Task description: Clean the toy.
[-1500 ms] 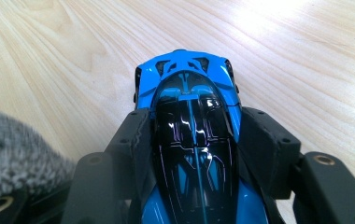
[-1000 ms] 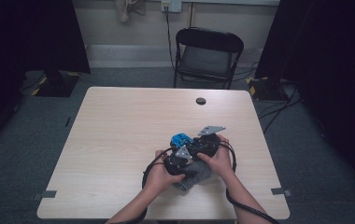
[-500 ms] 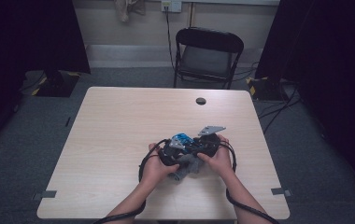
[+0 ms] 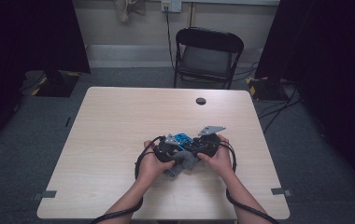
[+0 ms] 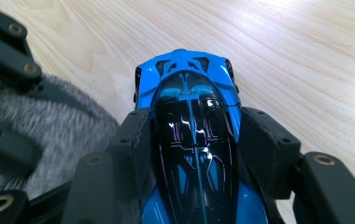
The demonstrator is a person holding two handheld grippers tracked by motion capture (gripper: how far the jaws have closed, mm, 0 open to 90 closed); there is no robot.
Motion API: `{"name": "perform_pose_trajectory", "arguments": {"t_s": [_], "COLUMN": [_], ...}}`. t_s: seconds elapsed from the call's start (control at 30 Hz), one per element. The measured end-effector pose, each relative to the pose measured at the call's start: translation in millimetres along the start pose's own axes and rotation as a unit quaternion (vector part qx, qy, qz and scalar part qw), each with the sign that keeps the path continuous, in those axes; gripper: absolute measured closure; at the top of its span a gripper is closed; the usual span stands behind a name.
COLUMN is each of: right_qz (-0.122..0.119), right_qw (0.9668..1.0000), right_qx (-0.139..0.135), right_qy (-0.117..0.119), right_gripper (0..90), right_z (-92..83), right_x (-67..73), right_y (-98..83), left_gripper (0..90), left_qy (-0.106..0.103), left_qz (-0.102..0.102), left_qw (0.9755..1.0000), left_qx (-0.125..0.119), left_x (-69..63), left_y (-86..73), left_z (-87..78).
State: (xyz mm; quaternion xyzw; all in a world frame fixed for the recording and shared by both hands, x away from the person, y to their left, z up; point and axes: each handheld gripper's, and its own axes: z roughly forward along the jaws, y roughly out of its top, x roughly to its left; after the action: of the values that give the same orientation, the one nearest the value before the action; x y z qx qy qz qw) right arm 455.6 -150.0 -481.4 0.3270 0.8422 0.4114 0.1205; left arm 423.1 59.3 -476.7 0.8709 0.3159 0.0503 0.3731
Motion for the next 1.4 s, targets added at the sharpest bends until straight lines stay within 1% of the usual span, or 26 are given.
{"name": "perform_pose_trajectory", "arguments": {"t_s": [0.03,0.17,0.3,0.33,0.4,0.43,0.47,0.53,0.6,0.7,0.73,0.9,1.0,1.23,1.33,1.4], "right_qz": [0.000,0.000,0.000,0.000,-0.001,-0.001,0.000,-0.001,-0.001,-0.001,-0.001,-0.001,-0.002,-0.002,-0.002,-0.002], "right_qw": [1.0000,1.0000,1.0000,1.0000,1.0000,1.0000,1.0000,1.0000,1.0000,1.0000,1.0000,1.0000,1.0000,1.0000,1.0000,1.0000], "right_qx": [0.000,0.000,0.000,0.000,0.000,0.000,-0.001,-0.001,-0.001,-0.002,-0.003,-0.002,-0.002,-0.003,-0.003,-0.003], "right_qy": [0.000,0.000,0.000,0.000,-0.001,0.000,-0.001,-0.001,-0.001,-0.001,-0.001,-0.001,-0.001,-0.001,-0.001,-0.001], "right_gripper": [44.4,44.4,44.4,44.5,44.4,44.4,44.4,44.4,44.4,44.4,44.4,44.4,44.4,44.4,44.4,44.4], "right_z": [0.0,-0.1,-0.1,-0.1,-0.1,-0.2,-0.1,-0.1,-0.1,-0.1,-0.1,-0.1,0.0,0.0,0.0,-0.1], "right_x": [0.0,0.0,0.0,0.0,0.1,0.1,0.1,0.3,0.2,0.5,0.4,0.5,0.4,0.4,0.4,0.4], "right_y": [-0.1,-0.2,-0.2,-0.2,-0.2,-0.2,-0.4,-0.4,-0.5,-0.7,-0.8,-0.6,-0.6,-0.9,-1.0,-1.1], "left_gripper": [70.2,70.2,70.2,70.1,70.2,70.2,70.3,70.3,70.3,70.2,70.2,70.2,70.2,70.2,70.2,70.2], "left_qy": [0.001,0.012,0.020,0.026,0.029,0.035,0.036,0.041,0.041,0.042,0.042,0.051,0.055,0.062,0.063,0.068], "left_qz": [-0.003,-0.003,-0.011,-0.012,-0.020,-0.019,-0.021,-0.030,-0.040,-0.050,-0.053,-0.054,-0.062,-0.061,-0.064,-0.067], "left_qw": [1.0000,0.9999,0.9997,0.9996,0.9994,0.9992,0.9991,0.9987,0.9984,0.9979,0.9977,0.9972,0.9965,0.9961,0.9959,0.9953], "left_qx": [0.000,0.003,0.004,0.003,0.000,0.001,0.003,0.000,-0.002,-0.008,-0.005,-0.007,-0.008,-0.009,-0.010,-0.011], "left_x": [1.5,6.5,12.7,14.8,17.7,20.2,21.8,26.8,31.4,37.0,37.5,42.3,44.9,46.6,48.5,50.3], "left_y": [-0.5,-0.8,-2.0,-2.7,-3.7,-4.2,-4.3,-5.6,-6.8,-7.7,-7.4,-5.9,-6.4,-6.4,-7.8,-9.1], "left_z": [-0.5,-3.3,-6.2,-7.2,-8.3,-9.6,-10.6,-12.6,-14.1,-14.5,-14.8,-16.0,-16.9,-18.1,-19.6,-21.1]}}
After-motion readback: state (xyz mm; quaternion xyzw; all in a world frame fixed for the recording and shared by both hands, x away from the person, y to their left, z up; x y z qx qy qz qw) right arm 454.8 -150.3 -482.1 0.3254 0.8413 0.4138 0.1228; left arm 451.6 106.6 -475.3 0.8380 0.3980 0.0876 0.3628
